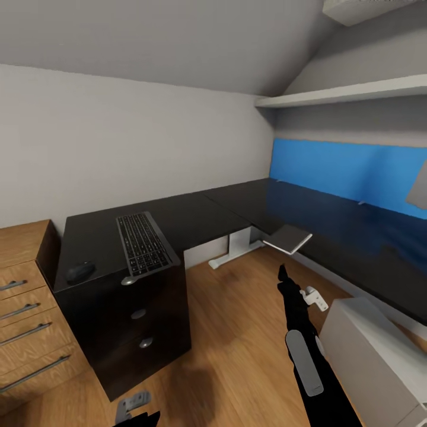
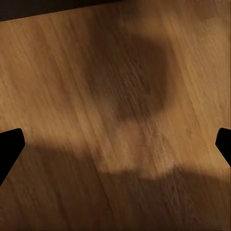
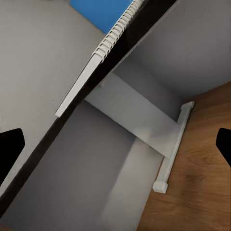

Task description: In the bedroom, organize the workspace by keeping the computer under the desk, ensuring the monitor is on the desk, placing the keyboard on the desk next to the monitor, placing the mouse on the desk next to the keyboard, moving the folder from the swivel chair onto the desk next to the mouse, stacking the notebook on top of the folder with the pen on top of the notebook, and positioning the swivel chair next to the desk.

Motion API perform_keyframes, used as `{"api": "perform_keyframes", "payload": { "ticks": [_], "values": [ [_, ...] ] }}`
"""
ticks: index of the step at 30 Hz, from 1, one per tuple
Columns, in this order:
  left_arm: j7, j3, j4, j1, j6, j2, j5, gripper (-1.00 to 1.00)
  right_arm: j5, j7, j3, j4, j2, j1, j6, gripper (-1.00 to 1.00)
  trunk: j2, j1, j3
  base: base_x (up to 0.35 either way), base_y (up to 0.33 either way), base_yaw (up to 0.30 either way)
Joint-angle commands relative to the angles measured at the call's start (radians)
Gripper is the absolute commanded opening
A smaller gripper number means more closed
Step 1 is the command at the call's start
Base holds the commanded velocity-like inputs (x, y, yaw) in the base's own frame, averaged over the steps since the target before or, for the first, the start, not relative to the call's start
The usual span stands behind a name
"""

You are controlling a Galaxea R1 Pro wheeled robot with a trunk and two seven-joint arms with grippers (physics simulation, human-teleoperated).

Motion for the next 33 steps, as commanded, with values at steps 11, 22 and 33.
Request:
{"api": "perform_keyframes", "payload": {
  "ticks": [11, 22, 33],
  "values": [
    [0.009, -0.007, -0.002, 0.000, 0.001, 0.001, 0.010, 1.00, -0.008, -0.001, -0.001, -0.001, -0.001, -0.001, -0.001, 1.00, 0.077, -0.042, 0.034, 0.000, 0.000, 0.000],
    [0.009, -0.017, -0.002, -0.001, 0.001, 0.001, 0.010, 1.00, -0.011, -0.001, -0.004, 0.000, -0.001, 0.000, 0.000, 1.00, 0.126, -0.069, 0.055, 0.000, 0.000, 0.000],
    [0.007, -0.029, -0.001, -0.001, 0.001, 0.000, 0.011, 1.00, -0.040, -0.004, -0.007, 0.003, -0.001, 0.000, 0.002, 1.00, 0.126, -0.069, 0.055, 0.000, 0.000, 0.000]
  ]
}}
